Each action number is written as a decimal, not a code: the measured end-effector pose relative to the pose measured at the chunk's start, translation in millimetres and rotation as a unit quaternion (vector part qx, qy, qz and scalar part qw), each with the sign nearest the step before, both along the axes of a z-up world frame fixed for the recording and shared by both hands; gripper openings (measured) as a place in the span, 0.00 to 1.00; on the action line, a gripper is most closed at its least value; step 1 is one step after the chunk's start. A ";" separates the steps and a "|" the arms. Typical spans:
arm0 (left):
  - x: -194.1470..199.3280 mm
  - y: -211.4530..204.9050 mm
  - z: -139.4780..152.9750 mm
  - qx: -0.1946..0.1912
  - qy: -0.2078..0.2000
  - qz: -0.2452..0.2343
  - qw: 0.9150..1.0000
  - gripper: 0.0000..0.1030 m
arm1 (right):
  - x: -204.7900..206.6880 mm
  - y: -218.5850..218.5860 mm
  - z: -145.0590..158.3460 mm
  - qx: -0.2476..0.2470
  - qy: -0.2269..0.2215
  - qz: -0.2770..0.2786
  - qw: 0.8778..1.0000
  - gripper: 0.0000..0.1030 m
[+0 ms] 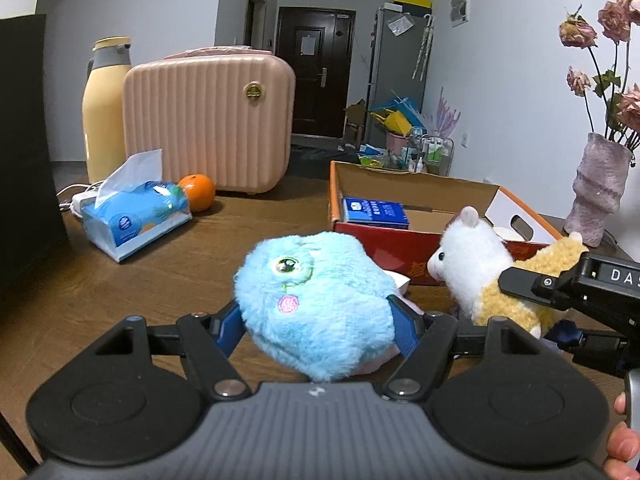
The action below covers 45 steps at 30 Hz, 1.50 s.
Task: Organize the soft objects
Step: 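Move both held plush toys over the open cardboard box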
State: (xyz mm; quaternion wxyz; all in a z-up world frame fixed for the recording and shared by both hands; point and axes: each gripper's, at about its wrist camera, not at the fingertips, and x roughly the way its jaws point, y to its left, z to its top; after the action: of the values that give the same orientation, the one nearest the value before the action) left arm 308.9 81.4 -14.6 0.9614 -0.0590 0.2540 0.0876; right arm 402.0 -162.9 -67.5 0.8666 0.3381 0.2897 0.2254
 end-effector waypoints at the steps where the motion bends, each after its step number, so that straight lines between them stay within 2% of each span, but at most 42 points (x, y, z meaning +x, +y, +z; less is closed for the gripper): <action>1: 1.8 -2.1 0.4 0.001 0.000 -0.001 1.000 0.71 | 0.3 0.1 0.8 -0.010 -0.006 -0.001 1.000 0.49; 12: 18.5 -15.7 8.5 0.003 -0.015 -0.002 1.000 0.71 | 0.4 -3.6 19.4 -0.073 -0.069 -0.012 0.995 0.49; 33: 60.5 -41.2 26.7 -0.004 -0.056 -0.010 0.998 0.71 | 25.7 -17.3 37.1 -0.111 -0.140 -0.030 0.983 0.49; 45: 95.1 -55.7 34.6 -0.013 -0.074 -0.015 0.997 0.71 | 55.4 -25.1 40.5 -0.125 -0.156 -0.046 0.979 0.49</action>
State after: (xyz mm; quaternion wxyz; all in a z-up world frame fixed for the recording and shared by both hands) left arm 404.0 25.7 20.0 0.9780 -0.0740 0.1842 0.0648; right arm 457.4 -188.1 -27.0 0.9459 0.2008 0.1606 0.1977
